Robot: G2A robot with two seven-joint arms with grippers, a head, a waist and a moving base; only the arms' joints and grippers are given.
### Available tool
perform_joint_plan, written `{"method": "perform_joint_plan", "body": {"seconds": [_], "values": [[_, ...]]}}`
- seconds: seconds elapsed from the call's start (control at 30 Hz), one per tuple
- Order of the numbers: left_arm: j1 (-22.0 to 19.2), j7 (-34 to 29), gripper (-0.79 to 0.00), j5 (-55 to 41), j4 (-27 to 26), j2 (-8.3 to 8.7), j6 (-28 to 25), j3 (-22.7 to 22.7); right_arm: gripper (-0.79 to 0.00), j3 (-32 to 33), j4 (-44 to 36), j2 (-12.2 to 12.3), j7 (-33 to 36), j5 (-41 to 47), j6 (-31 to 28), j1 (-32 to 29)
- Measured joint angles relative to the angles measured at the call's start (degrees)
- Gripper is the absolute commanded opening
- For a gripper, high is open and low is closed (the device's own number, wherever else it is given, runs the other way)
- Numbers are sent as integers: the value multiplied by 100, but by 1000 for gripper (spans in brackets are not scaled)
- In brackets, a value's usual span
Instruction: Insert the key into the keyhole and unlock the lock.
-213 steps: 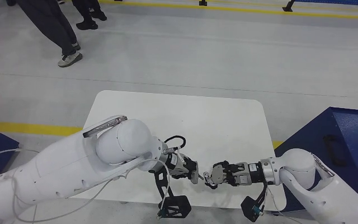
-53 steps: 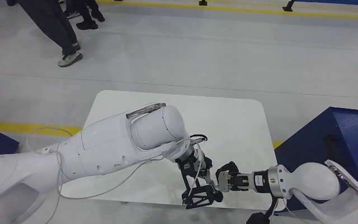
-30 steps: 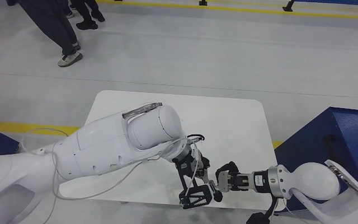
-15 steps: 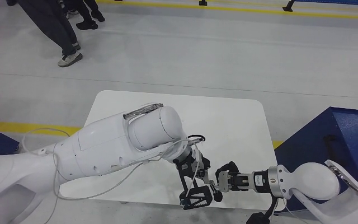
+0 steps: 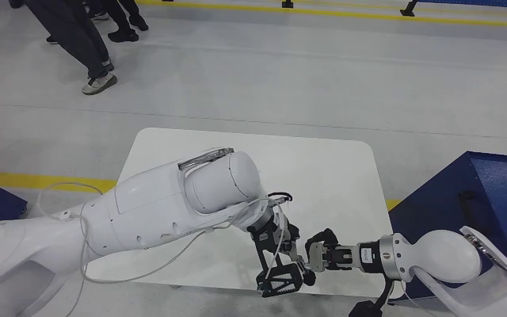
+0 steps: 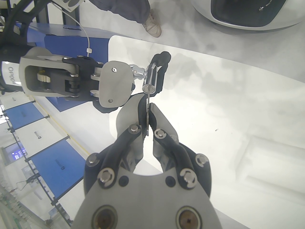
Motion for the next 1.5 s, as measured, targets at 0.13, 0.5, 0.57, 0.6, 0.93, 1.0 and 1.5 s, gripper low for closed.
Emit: {"method": "perform_joint_plan", "body": {"seconds": [0.13,0.5,0.57,0.6,0.93,1.0,1.5], "values": [[30,0,-785,-19,16,-24,0,0,-785,0,0,0,0,0,0,0],[68,0,-785,-6,-2,-65,0,0,-785,0,0,0,0,0,0,0],[68,0,-785,-6,-1,-65,0,0,-785,0,0,0,0,0,0,0],[68,0,-785,-6,-1,-65,0,0,-785,0,0,0,0,0,0,0],[68,0,-277,-6,-1,-65,0,0,-785,0,0,0,0,0,0,0],[68,0,0,-6,-1,-65,0,0,-785,0,0,0,0,0,0,0],[-252,-1,0,-84,-99,18,0,0,-785,0,0,0,0,0,0,0]]}}
